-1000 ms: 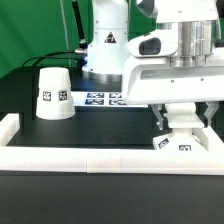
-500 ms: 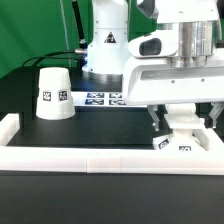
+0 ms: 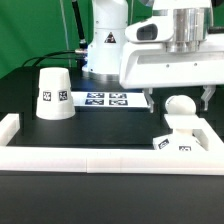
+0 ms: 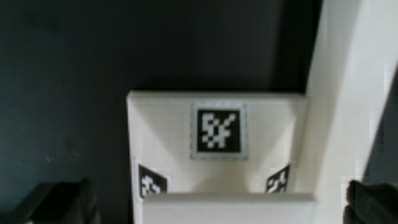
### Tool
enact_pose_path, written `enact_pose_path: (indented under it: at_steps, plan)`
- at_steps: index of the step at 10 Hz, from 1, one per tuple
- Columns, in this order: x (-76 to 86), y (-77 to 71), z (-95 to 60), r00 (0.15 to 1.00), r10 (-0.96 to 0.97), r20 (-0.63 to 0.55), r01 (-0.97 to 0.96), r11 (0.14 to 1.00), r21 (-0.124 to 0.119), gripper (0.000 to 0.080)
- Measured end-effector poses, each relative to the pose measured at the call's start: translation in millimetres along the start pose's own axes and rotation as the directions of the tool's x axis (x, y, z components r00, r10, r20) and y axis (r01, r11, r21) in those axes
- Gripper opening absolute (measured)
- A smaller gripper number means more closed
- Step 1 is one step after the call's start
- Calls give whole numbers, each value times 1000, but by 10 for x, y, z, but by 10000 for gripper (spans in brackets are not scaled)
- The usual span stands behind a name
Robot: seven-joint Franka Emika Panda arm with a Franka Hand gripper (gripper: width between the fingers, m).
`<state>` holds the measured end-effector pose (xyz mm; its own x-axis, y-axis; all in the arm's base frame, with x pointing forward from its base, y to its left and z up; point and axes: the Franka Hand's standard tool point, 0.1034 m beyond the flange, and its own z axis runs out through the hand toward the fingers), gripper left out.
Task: Assemble lamp
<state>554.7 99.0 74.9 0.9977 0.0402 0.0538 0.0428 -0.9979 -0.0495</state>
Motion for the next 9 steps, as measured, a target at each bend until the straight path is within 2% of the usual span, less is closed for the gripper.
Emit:
enact_pose_path:
  at_steps: [1, 5, 7, 9]
  plan:
    - [-72, -6, -18, 1000, -3, 2, 3, 1000, 0, 699]
    - [-82, -36, 4, 1000, 14, 3, -14, 1000, 0, 699]
    - [-306, -201, 68, 1000, -5, -2, 5, 1000, 2, 699]
    - [-425, -284, 114, 1000, -30, -5, 30, 1000, 5, 699]
